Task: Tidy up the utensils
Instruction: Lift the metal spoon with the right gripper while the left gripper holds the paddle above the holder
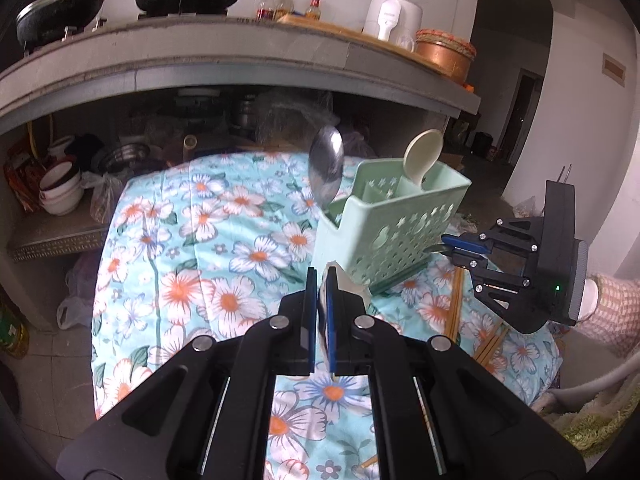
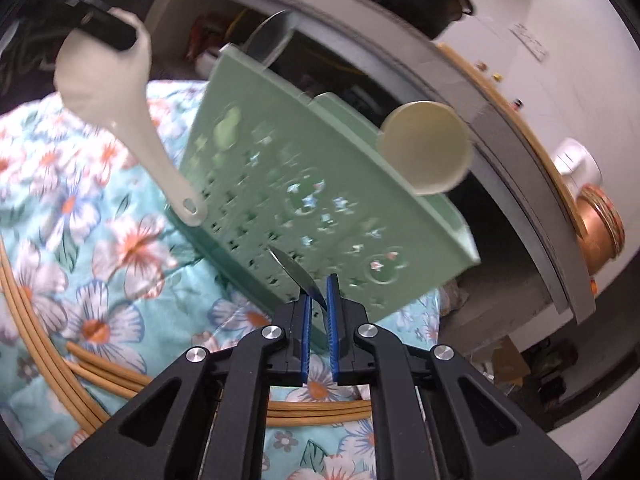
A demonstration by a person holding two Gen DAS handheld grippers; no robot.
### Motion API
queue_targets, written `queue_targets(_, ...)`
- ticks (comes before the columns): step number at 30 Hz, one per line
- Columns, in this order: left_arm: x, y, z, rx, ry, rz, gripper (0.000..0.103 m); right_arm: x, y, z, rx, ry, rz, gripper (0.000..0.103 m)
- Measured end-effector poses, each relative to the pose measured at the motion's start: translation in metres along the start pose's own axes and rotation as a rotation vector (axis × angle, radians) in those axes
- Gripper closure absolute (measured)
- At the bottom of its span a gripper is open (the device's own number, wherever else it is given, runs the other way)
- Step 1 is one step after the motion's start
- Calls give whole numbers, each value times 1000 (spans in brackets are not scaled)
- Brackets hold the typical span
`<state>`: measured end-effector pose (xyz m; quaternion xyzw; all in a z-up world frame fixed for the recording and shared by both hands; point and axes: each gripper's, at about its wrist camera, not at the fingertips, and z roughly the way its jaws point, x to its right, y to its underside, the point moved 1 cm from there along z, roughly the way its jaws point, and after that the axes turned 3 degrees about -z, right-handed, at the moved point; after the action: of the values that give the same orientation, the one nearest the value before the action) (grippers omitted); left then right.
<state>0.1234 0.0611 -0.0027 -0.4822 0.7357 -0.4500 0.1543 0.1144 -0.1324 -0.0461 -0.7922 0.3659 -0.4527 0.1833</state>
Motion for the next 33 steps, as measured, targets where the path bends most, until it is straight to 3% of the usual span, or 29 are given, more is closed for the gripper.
queue_targets(11, 26, -35, -57, 164, 84, 34, 100, 69, 2, -31, 75, 32, 365, 100)
queue_targets(17, 38, -63, -76, 231, 14, 101, 100, 93, 18, -56, 132, 61, 463, 100)
queue_targets(25, 55, -94, -45, 129, -145, 251, 100, 131, 24, -83, 228, 78, 572, 100)
queue_targets(33, 58, -103, -8, -8, -221, 305, 100, 152, 38, -85, 248, 72, 658, 100)
